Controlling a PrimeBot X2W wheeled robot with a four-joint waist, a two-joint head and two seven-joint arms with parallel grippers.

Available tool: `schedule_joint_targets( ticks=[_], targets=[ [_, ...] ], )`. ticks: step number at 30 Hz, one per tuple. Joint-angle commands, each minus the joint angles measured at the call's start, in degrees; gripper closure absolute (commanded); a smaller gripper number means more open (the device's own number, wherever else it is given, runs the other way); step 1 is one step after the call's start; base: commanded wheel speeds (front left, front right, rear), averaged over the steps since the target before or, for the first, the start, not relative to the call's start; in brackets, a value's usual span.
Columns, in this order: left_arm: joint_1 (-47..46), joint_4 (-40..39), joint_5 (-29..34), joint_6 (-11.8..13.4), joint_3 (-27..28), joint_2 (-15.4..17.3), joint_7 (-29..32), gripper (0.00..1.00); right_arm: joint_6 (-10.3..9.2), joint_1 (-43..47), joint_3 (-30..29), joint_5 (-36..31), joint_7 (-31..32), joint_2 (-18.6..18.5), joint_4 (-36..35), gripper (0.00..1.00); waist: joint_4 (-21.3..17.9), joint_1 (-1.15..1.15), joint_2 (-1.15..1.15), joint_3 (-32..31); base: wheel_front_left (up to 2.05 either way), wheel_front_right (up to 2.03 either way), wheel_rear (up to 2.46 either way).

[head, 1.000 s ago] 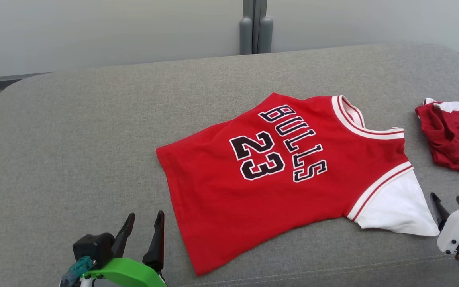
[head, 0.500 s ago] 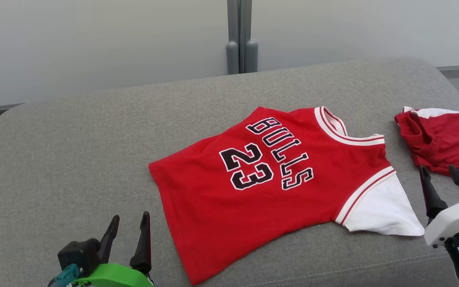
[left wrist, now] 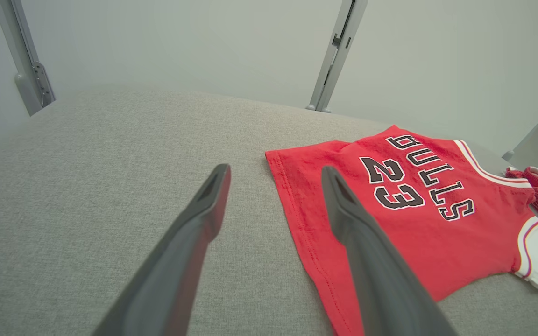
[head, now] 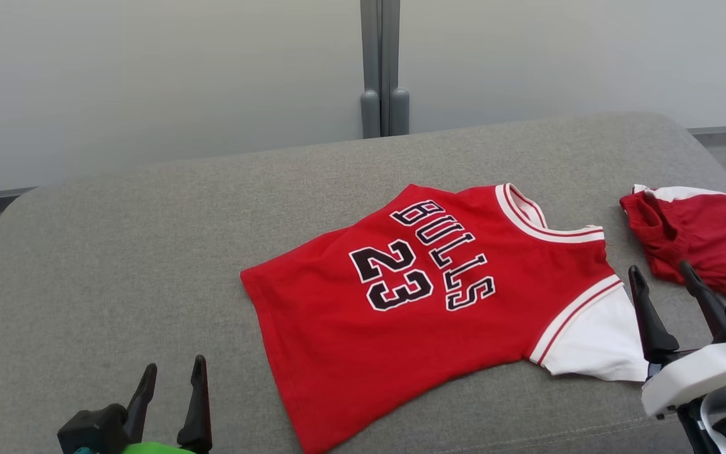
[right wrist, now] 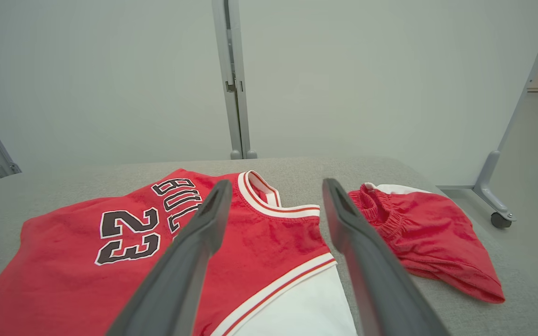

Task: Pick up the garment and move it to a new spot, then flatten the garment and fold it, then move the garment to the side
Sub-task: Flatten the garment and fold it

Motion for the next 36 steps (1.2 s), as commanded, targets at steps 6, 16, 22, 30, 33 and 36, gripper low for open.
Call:
schedule_joint_targets(
  ticks=[6, 16, 22, 30, 33, 36],
  targets=[
    [2.8, -1.6, 1.1, 0.7, 1.9, 0.5, -0.4, 0.00, -0.08, 3.6, -0.7, -2.2, 0.4, 2.6, -3.7, 0.00, 0.5, 0.00, 0.00, -0.7, 0.00, 0.00, 0.00],
    [3.7, -2.4, 2.2, 0.9, 2.6, 0.8, -0.5, 0.00, -0.08, 4.0, -0.8, -2.6, 0.9, 3.8, -5.0, 0.00, 0.6, 0.00, 0.00, -1.0, 0.00, 0.00, 0.00],
    [3.8, -2.5, 2.6, 0.9, 2.7, 0.7, -0.4, 0.00, -0.08, 3.7, -0.7, -2.5, 1.2, 3.8, -4.9, 0.00, 0.6, 0.00, 0.00, -1.1, 0.00, 0.00, 0.00],
    [3.6, -2.6, 3.2, 1.1, 2.9, 0.8, -0.4, 0.00, -0.08, 3.2, -0.6, -2.4, 1.3, 3.9, -4.7, 0.00, 0.8, 0.00, 0.00, -0.9, 0.00, 0.00, 0.00],
    [3.4, -2.7, 3.5, 1.1, 2.9, 1.0, -0.4, 0.00, -0.08, 2.7, -0.4, -2.3, 1.3, 3.9, -4.4, 0.00, 1.0, 0.00, 0.00, -0.8, 0.00, 0.00, 0.00],
    [3.3, -2.7, 3.5, 1.0, 2.9, 1.0, -0.4, 0.00, -0.08, 2.5, -0.3, -2.1, 1.1, 3.9, -4.1, 0.00, 1.2, 0.00, 0.00, -0.7, 0.00, 0.00, 0.00]
  ],
)
